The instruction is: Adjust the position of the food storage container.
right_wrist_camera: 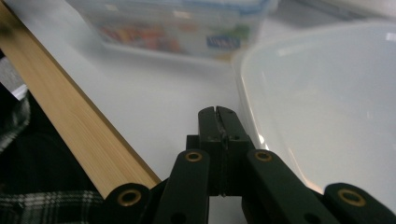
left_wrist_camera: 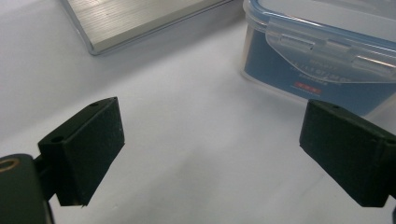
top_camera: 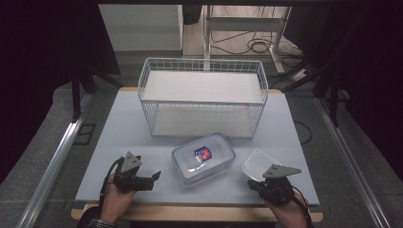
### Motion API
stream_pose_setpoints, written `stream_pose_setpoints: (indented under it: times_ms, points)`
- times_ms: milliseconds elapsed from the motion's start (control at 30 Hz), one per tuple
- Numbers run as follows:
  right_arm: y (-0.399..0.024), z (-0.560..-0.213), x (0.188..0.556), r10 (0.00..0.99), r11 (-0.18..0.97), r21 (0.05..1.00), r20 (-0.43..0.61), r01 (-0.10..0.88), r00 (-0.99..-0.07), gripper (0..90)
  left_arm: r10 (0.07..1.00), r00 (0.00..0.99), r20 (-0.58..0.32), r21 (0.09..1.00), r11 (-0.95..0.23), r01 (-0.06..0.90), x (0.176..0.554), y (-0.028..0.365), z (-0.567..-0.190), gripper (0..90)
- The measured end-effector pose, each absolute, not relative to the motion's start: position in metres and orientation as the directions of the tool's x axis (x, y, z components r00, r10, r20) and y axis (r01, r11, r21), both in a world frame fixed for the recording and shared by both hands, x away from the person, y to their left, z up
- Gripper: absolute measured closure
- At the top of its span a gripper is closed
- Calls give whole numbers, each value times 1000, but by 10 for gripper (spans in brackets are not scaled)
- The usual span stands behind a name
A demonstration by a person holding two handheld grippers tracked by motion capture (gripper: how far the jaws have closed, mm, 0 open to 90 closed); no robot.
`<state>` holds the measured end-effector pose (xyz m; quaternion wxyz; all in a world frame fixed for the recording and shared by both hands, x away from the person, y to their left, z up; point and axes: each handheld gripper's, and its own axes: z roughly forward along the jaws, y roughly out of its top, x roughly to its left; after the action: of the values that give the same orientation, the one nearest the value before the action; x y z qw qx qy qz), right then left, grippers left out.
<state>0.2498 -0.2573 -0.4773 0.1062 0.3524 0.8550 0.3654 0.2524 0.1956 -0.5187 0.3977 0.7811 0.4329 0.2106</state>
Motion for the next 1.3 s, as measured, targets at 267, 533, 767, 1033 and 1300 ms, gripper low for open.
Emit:
stream_pose_setpoints:
  times_ms: [267,533,767,1033,1300]
  points:
    - [-268,-483,255,696,482,677,88,556,-712,894,843,538,-16,795,-315,518,253,195,-520,67]
    - [-287,-483,263,742,435,685,95,584,-664,893,844,535,-17,785,-320,530,254,195,-521,68]
    - [-303,-485,273,785,397,688,87,607,-613,893,847,532,-24,778,-318,542,255,196,-521,69]
    - [-325,-485,285,832,353,695,73,626,-551,893,848,530,-27,771,-320,551,255,195,-522,70]
    - [-329,-483,288,849,327,701,76,633,-523,892,850,525,-44,764,-310,566,256,196,-521,75]
